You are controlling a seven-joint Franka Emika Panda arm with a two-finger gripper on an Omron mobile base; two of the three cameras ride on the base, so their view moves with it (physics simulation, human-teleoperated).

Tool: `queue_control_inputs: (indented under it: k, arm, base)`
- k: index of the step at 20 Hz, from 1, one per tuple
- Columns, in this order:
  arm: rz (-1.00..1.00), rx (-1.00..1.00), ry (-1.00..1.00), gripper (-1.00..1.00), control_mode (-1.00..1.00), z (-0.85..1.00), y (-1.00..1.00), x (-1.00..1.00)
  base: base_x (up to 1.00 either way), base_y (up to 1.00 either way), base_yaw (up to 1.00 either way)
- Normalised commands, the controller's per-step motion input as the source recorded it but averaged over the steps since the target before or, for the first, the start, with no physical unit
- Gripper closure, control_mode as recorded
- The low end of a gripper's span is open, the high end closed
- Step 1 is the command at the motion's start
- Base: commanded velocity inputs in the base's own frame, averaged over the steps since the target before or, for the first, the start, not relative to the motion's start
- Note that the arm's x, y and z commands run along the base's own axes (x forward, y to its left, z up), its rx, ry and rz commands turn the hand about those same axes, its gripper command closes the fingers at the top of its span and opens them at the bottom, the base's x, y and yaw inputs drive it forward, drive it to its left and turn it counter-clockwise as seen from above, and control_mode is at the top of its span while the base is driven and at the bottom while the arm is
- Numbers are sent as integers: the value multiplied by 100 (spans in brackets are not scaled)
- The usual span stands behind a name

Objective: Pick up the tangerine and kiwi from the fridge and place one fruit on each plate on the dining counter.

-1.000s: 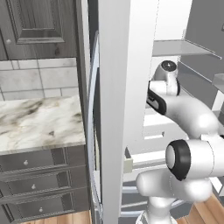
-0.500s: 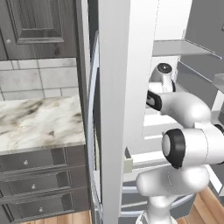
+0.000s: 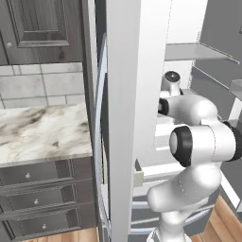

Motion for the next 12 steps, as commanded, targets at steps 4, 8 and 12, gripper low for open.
queue_control_inputs:
  k: [4,8,12]
  arm:
    - [0,0,1,-100,-100,0,-6,41]
    - [0,0,0,-100,-100,0,-11,25]
    - [0,0,0,-100,-100,-7,-18,21]
  base:
    - [0,0,0]
    - [0,0,0]
    - [0,0,0]
